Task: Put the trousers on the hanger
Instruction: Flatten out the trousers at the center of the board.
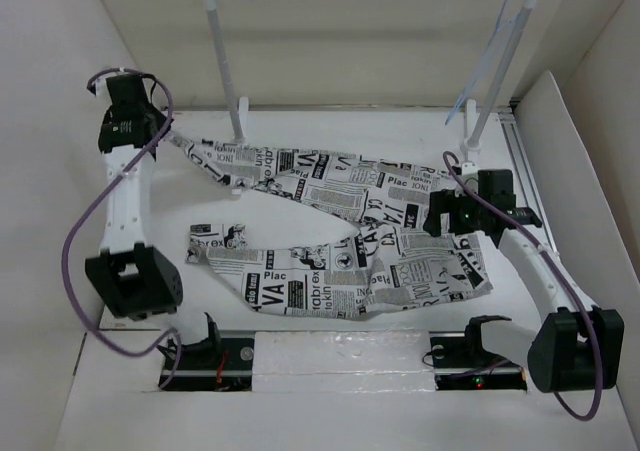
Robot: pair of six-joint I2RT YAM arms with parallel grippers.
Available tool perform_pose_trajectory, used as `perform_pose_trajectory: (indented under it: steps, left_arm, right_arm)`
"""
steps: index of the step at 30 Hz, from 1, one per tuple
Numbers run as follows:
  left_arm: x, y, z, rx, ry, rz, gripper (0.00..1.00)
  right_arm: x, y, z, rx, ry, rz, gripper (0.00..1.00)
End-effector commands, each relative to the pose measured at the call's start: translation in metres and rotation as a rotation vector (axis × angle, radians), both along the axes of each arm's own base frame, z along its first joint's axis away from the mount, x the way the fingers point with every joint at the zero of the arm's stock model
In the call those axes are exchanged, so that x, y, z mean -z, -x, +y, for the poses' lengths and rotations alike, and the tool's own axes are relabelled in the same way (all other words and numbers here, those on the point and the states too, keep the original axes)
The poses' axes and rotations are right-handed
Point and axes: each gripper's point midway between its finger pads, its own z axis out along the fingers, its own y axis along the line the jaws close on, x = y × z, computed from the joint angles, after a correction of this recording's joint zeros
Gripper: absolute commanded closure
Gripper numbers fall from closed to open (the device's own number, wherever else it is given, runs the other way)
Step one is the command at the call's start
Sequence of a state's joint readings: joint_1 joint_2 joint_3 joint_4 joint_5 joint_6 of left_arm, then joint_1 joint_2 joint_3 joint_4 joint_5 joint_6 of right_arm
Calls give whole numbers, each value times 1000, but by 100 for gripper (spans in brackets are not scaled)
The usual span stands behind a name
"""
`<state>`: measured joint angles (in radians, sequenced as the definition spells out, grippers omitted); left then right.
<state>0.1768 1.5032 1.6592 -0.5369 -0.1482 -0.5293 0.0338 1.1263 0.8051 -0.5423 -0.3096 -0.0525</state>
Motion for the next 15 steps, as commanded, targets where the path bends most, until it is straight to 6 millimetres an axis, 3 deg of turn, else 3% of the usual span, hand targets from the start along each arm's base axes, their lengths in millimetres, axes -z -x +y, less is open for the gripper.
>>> perform_pose_trajectory:
  steps: [1, 3, 5, 6, 11, 12, 13, 15]
  left_arm:
    - [47, -12, 33, -37, 12, 96, 100]
    - [51, -16, 46, -67, 8, 99, 100]
    - [73, -23, 60, -115, -18, 162, 100]
    - [70, -23, 65, -139, -33, 160, 100]
    - [140, -8, 102, -272, 40, 300, 100]
    - [147, -7, 99, -277, 59, 306, 100]
    - [155, 0, 116, -319, 90, 304, 100]
    - [174, 9, 120, -322, 173, 306, 100]
  right_arm:
    - [-26, -18, -5, 19, 15, -87, 0]
    - [-25, -16, -14, 51, 44, -87, 0]
    - [-18, -10, -22, 81, 83, -64, 0]
    - [-15, -8, -25, 92, 95, -59, 0]
    - [10, -11, -54, 224, 34, -21, 0]
    - [12, -13, -58, 241, 17, -14, 0]
    - [10, -19, -62, 256, 7, -27, 0]
    - [11, -27, -72, 287, 8, -28, 0]
